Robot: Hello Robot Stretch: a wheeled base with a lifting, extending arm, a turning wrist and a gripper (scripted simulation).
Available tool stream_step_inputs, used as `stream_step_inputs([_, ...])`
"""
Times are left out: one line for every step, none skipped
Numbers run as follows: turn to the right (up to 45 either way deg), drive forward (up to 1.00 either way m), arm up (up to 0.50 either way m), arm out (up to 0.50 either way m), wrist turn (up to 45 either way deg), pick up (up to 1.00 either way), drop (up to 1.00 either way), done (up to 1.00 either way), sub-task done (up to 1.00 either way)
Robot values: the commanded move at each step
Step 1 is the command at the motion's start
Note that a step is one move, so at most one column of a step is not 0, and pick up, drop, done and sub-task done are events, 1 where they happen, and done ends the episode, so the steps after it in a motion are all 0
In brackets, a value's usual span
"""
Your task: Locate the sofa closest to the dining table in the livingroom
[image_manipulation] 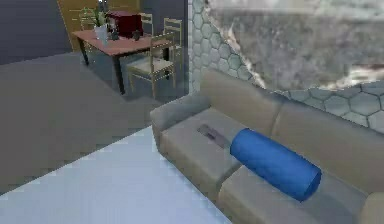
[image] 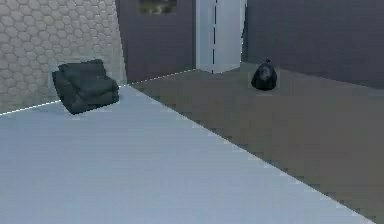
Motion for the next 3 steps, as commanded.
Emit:
stream_step_inputs([-39.0, 0.00, 0.00, 0.00, 0.0, 0.00, 0.00, 0.00, 0.00])
stream_step_inputs([0.0, 1.00, 0.00, 0.00, 0.0, 0.00, 0.00, 0.00, 0.00])
stream_step_inputs([0.0, 0.60, 0.00, 0.00, 0.0, 0.00, 0.00, 0.00, 0.00])
